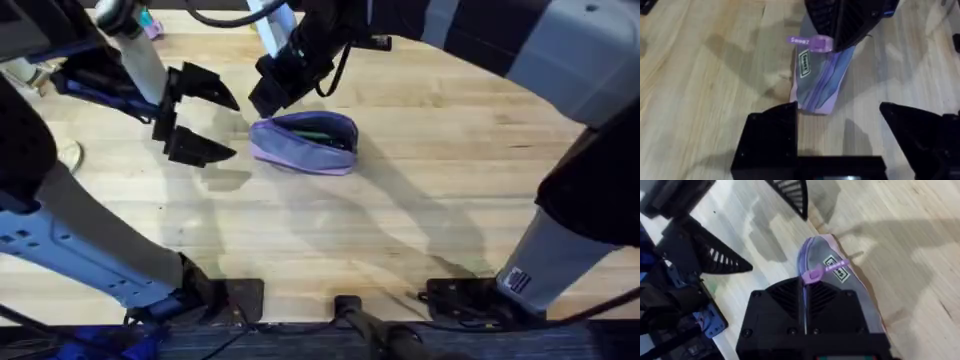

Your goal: Unzip the bag, pick up the pens from the table one at a time and place them inside, then zip the bag closed.

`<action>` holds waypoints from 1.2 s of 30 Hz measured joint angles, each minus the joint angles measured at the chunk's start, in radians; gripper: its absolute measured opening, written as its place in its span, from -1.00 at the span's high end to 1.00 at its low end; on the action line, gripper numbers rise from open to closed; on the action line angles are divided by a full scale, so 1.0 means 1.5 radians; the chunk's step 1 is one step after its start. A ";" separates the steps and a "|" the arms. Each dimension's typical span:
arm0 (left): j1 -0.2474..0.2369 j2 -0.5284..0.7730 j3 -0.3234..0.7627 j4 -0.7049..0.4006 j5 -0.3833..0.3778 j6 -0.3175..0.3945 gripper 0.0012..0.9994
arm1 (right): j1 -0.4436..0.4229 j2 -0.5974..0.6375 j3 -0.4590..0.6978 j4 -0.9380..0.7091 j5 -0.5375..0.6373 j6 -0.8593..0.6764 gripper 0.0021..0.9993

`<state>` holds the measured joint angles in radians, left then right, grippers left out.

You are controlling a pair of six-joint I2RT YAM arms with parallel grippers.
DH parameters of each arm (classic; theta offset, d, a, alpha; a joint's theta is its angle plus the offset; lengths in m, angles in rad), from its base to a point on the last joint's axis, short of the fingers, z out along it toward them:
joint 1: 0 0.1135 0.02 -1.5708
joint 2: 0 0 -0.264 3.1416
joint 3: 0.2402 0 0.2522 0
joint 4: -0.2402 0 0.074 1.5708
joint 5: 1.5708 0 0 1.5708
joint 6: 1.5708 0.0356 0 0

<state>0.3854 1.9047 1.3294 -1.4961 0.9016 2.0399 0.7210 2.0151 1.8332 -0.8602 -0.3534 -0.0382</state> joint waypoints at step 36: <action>-0.083 0.000 -0.021 0.112 0.073 -0.022 -0.99 | 0.002 0.000 0.000 0.000 0.011 -0.015 0.94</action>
<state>0.2607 1.9046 1.2985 -1.3284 1.0107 2.0076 0.7236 2.0151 1.8332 -0.8608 -0.3367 -0.0605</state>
